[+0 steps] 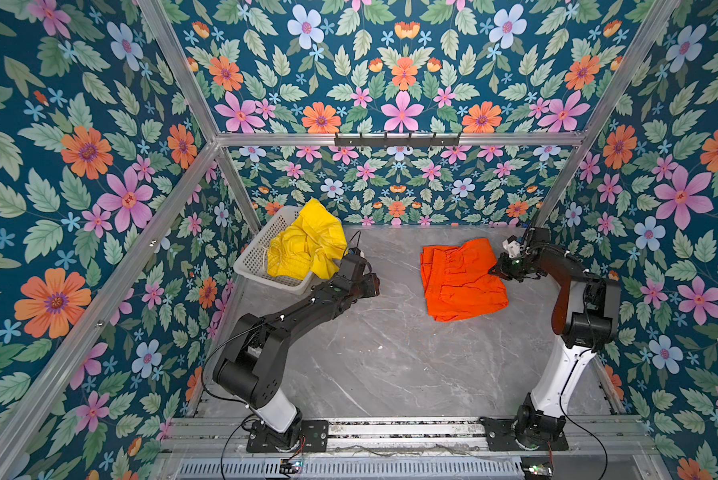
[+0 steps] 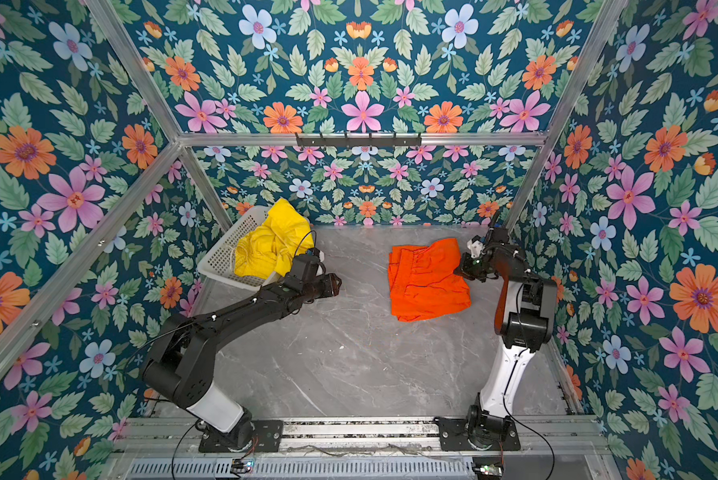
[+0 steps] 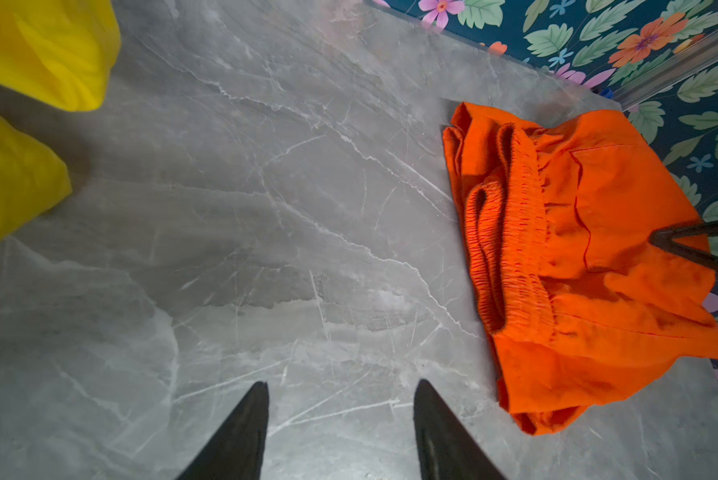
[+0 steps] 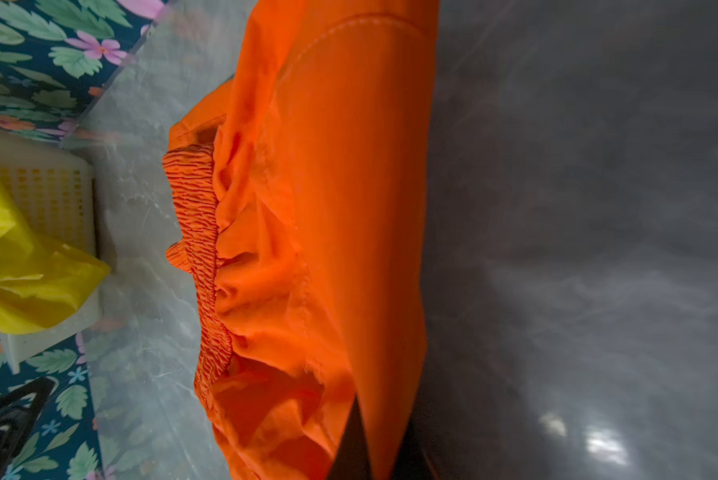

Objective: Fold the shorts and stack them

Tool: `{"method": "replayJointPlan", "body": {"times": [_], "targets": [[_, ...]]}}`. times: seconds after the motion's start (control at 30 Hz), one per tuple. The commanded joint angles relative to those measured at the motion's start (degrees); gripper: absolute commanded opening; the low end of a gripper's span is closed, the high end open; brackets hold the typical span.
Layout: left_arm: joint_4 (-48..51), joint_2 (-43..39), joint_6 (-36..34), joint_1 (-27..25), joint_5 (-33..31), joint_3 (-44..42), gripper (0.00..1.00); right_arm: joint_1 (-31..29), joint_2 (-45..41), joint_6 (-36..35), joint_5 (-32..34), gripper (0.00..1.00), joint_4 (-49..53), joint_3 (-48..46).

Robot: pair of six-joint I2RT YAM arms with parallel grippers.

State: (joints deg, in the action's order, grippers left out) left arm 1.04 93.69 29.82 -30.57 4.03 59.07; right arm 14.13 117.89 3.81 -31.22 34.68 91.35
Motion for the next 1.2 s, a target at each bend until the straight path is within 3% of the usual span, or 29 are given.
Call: {"method": "replayJointPlan", "body": {"times": [0.0,0.27,0.4,0.67,0.7,0.8,0.83,0.93,0.97,1.17], "targets": [[0.8,1.2,-1.4,0.3,0.1,1.6,0.58,2.0,1.6,-6.0,1.8,0.02,4.1,3.9],[3.4,5.9,-2.4,1.2,1.4,6.6,0.57,6.6,9.1,-10.8,4.1,0.02,8.1,17.1],[4.2,7.5,-2.5,1.4,1.6,8.8,0.57,6.8,17.9,-14.6,8.2,0.02,17.4,32.6],[5.9,8.4,-2.9,1.9,1.3,11.2,0.57,7.9,28.1,-13.0,13.5,0.05,21.4,52.9],[6.0,8.2,-2.9,2.0,1.2,11.2,0.57,8.0,29.1,-12.6,14.6,0.11,22.3,55.3],[6.2,7.4,-2.9,2.3,0.8,11.3,0.57,8.0,29.2,-11.9,16.8,0.52,23.2,57.6],[6.2,7.0,-2.9,2.4,0.6,11.2,0.57,8.1,28.3,-11.6,17.1,0.66,22.6,56.5],[6.6,5.8,-3.1,2.8,0.1,11.5,0.57,8.0,22.7,-9.8,17.4,0.94,17.8,49.0],[6.9,5.3,-3.3,3.0,-0.1,11.7,0.57,7.8,20.3,-9.3,17.3,0.99,16.1,46.0],[10.1,0.3,-5.1,5.1,-2.7,13.8,0.58,4.0,4.5,-7.6,18.6,0.99,3.4,24.5]]}}
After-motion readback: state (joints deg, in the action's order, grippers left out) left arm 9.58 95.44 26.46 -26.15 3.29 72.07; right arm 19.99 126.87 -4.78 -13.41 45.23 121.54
